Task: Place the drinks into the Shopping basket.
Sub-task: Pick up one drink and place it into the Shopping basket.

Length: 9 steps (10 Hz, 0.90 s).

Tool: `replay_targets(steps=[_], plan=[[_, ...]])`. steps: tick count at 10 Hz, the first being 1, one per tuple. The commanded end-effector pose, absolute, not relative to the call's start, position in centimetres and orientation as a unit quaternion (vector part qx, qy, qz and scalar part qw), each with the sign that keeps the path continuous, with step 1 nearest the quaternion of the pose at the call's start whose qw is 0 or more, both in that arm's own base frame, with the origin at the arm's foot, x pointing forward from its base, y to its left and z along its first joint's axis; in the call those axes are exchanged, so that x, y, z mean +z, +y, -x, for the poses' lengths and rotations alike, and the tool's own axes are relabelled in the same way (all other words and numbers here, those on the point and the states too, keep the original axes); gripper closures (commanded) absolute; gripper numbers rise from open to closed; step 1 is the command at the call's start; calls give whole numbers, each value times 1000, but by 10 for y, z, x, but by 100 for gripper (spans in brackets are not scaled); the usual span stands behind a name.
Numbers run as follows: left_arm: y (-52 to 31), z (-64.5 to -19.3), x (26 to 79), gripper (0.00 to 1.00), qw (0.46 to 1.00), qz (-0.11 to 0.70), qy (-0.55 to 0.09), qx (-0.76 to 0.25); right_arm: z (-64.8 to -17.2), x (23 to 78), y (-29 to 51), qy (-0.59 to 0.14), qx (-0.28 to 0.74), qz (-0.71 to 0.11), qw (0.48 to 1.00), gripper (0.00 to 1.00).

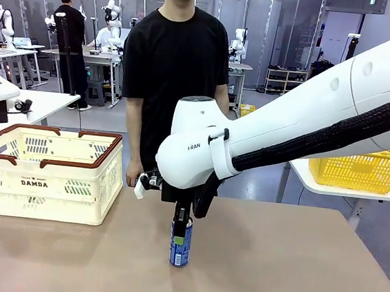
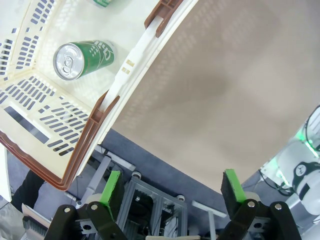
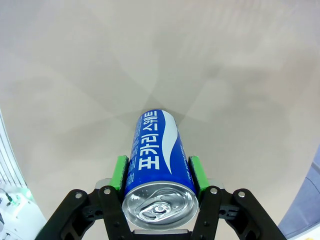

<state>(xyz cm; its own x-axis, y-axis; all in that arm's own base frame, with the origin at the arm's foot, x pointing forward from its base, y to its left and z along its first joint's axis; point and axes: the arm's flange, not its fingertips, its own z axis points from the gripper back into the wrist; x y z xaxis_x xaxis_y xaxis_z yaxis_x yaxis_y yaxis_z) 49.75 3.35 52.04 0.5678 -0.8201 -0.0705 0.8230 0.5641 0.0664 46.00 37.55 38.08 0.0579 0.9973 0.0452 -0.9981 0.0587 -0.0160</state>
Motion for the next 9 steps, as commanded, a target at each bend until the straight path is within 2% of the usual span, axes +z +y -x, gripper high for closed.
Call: replay_targets(steps=[1, 3, 4, 5, 6, 7, 9], plan=[[32, -496, 523, 2, 889, -42, 11, -456, -463, 382, 377, -23, 680, -3, 733, 42], [32, -496, 523, 2, 889, -42, 11, -456, -464, 378, 377, -19, 682, -5, 731, 42], [32, -496, 523, 2, 889, -42, 11, -456, -464, 377, 378, -19, 682, -6, 731, 38], [32, -496, 523, 2, 889, -42, 11, -456, -463, 376, 379, -17, 684, -5, 730, 22], [32, -496, 523, 2, 889, -42, 11, -456, -463, 376, 379, -17, 685, -4, 728, 18], [32, -496, 523, 2, 889, -42, 11, -456, -463, 377, 379, -17, 687, -3, 726, 2], [32, -496, 523, 2, 889, -42, 11, -456, -461, 385, 378, -17, 689, 8, 725, 0]])
